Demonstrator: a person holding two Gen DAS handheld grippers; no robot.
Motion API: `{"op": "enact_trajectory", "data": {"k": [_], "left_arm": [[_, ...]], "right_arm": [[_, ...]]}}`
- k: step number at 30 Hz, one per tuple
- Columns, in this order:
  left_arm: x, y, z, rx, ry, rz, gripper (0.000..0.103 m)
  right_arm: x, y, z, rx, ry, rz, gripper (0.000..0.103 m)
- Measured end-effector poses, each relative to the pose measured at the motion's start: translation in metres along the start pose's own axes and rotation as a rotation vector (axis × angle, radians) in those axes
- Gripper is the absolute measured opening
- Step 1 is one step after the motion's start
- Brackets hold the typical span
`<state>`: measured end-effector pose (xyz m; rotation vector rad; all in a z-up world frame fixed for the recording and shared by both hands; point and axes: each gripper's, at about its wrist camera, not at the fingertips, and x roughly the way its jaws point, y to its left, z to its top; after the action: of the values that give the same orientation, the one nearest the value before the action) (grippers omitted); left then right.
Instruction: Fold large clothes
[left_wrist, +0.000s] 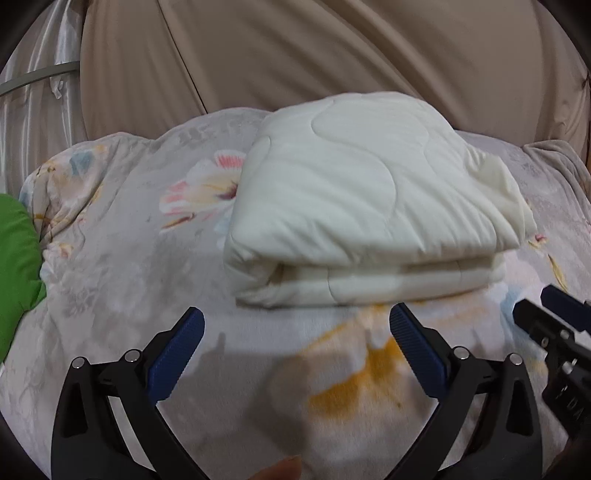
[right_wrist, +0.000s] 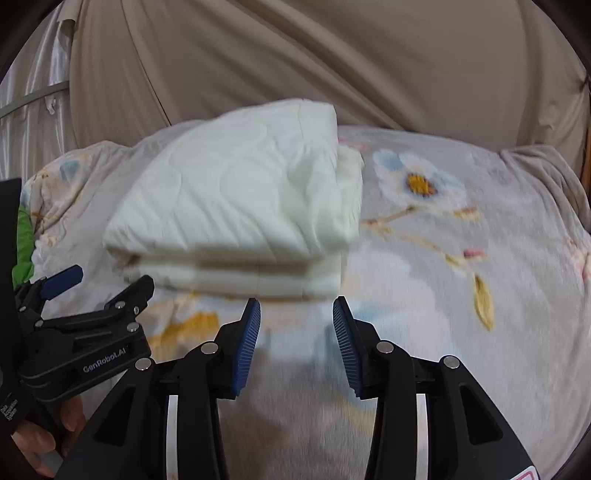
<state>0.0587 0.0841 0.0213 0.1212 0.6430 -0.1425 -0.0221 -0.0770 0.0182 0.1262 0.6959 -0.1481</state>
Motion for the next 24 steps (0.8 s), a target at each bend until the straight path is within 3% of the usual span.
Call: {"op": "enact_trajectory", "data": {"k": [6, 24], "left_arm": [[-0.01, -0.01, -0.01, 0.025, -0.034, 0.039, 0.098], [-0.009, -0.017, -0.014, 0.043, -0.034, 0.038, 0.098]], "right_arm": [[0.005, -0.007, -0.017, 0.055, 0.04, -0.013, 0.041], [0.007, 0.011, -0.022, -0.01, 0.021, -0.059, 0.043]]}}
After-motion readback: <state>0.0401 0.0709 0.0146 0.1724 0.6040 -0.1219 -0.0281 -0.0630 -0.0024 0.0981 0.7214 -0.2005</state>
